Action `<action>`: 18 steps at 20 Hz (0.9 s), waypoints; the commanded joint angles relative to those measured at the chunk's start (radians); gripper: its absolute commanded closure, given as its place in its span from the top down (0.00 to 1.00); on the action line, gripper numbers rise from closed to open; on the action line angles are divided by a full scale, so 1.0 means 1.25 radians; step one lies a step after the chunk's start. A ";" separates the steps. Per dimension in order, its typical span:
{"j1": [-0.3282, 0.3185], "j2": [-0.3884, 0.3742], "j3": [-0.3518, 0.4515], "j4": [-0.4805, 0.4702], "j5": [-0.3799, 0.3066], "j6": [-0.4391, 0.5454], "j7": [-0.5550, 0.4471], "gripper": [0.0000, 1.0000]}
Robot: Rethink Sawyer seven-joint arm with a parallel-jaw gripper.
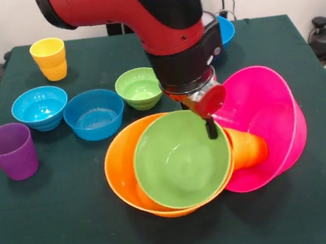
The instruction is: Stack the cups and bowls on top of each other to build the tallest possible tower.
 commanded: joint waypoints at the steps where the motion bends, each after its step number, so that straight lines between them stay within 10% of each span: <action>1: -0.004 0.057 0.007 -0.101 -0.017 0.101 0.017 1.00; 9: -0.104 0.167 -0.005 -0.268 -0.122 0.118 -0.171 1.00; 18: -0.114 0.153 0.022 -0.239 -0.153 0.102 -0.148 1.00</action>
